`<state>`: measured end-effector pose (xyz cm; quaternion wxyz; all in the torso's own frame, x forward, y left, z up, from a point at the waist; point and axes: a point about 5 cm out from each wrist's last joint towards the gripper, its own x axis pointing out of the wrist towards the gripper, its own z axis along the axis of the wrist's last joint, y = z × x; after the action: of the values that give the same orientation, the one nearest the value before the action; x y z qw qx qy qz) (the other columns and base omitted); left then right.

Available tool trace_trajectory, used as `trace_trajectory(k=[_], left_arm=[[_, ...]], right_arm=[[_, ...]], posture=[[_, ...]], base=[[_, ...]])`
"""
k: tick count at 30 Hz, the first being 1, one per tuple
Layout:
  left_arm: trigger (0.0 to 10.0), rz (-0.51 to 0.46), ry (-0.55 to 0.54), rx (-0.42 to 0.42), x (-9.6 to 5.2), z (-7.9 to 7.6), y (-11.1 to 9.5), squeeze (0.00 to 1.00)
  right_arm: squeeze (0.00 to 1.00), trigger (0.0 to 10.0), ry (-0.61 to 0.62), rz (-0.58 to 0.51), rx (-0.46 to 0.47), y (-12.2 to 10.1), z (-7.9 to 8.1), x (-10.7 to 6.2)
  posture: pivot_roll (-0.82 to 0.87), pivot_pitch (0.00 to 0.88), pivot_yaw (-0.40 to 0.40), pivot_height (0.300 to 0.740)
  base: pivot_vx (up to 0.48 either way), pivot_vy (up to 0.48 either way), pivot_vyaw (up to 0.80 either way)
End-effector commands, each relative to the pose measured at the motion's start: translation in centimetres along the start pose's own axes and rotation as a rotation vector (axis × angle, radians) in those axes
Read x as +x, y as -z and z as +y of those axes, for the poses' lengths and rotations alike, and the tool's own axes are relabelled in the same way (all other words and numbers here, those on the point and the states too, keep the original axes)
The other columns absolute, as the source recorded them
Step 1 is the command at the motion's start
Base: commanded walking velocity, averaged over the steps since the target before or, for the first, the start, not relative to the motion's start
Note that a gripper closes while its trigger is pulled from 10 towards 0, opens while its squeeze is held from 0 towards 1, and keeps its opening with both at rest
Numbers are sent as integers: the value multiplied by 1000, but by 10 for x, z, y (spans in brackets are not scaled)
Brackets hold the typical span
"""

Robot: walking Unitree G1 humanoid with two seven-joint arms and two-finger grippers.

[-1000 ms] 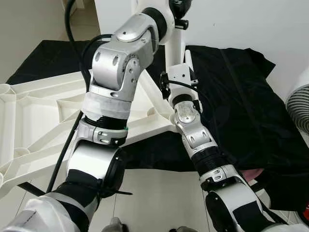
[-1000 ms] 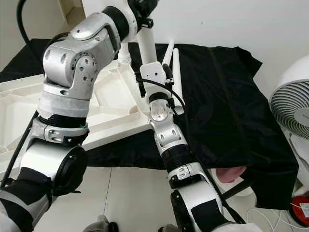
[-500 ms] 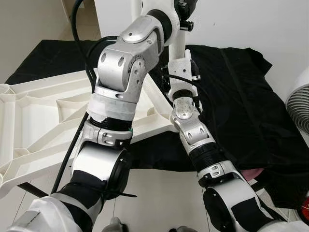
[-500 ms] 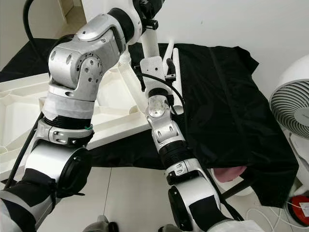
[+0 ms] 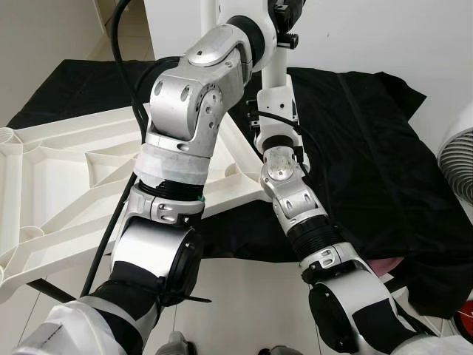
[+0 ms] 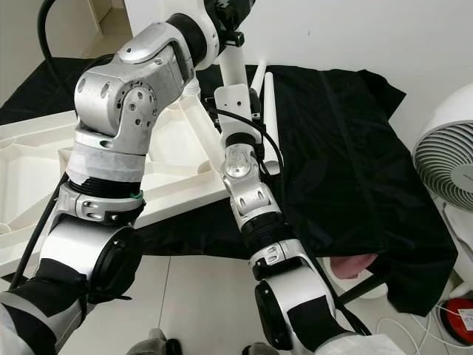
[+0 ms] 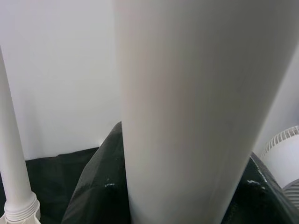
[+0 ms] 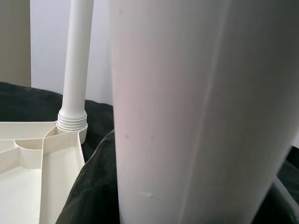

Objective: Building children table

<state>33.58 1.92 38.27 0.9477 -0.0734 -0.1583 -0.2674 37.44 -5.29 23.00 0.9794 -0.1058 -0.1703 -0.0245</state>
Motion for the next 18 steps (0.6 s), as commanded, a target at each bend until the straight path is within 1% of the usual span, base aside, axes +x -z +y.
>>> trace_trajectory(k=[1,4,5,6,7,9,10,11,12,13,16,17,18], left_arm=[[10000,-38,-38,21,0,-4,-12,0],[10000,-50,-33,26,-1,-5,-14,0],[10000,-63,-25,40,-2,-6,-16,0],[10000,-73,-17,56,-2,-8,-18,0],[10000,-89,14,70,-3,-11,-19,0],[10000,-136,93,74,-6,-22,-24,0],[10000,-151,125,45,-7,-25,-26,1000],[10000,-151,125,45,-7,-25,-26,1000],[10000,-168,159,10,-8,-28,-27,1000],[10000,-168,159,10,-8,-28,-27,1000],[10000,-182,204,44,-12,-31,-29,1000],[10000,-182,204,44,-12,-31,-29,1000],[10000,-183,221,45,-14,-30,-29,498]], right_arm=[[0,0,-2,20,-5,4,1,0],[0,0,11,29,-5,6,-1,0],[0,3686,15,34,-1,7,-2,1],[0,5373,18,38,0,7,-3,1],[0,10000,22,40,2,8,-4,1],[0,10000,29,43,19,8,-6,2],[0,10000,30,42,24,7,-7,3],[0,10000,30,42,24,7,-7,3],[0,10000,32,41,28,7,-8,4],[0,10000,32,41,28,7,-8,4],[0,10000,33,45,93,7,-11,5],[0,10000,33,45,93,7,-11,5],[0,10000,38,45,113,7,-13,5]], posture=[[-52,33,27,740],[-52,33,27,740],[-52,35,25,740],[-52,35,25,740],[-50,34,23,740],[-50,34,23,740],[-50,34,23,740],[-50,34,23,740],[-50,34,23,740],[-50,34,23,740],[-53,30,26,740],[-53,30,26,740],[-53,31,28,740]], base=[[0,0,0],[0,0,0],[0,0,0],[0,0,0],[0,0,0],[0,0,0],[0,0,0],[0,0,0],[0,0,0],[0,0,0],[0,0,0],[0,0,0],[0,0,0]])
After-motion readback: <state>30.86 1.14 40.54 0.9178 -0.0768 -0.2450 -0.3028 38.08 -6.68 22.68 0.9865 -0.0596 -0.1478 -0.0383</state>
